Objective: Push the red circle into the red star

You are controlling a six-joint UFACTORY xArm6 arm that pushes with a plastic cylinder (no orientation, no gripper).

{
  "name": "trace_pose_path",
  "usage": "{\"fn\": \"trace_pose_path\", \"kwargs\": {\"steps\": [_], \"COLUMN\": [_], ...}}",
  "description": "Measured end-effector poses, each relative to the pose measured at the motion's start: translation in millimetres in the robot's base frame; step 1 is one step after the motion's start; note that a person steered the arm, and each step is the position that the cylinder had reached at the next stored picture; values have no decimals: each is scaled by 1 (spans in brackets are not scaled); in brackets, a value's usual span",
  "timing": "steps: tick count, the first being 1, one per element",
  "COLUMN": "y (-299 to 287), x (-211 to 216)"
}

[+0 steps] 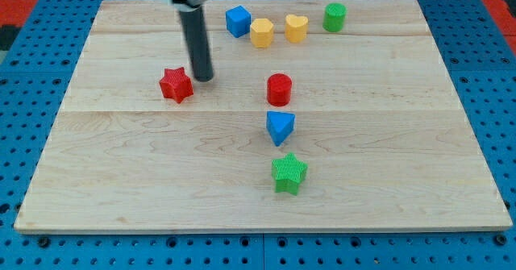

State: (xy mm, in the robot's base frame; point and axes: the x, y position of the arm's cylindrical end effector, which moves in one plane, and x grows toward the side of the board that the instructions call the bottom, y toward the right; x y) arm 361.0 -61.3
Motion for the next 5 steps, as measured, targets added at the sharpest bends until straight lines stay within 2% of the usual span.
{"fn": "trace_pose_path", "kwargs": {"steps": [1,2,3,4,5], "y": [55,127,179,152,60], "x": [-33,-29,13,72,52]}}
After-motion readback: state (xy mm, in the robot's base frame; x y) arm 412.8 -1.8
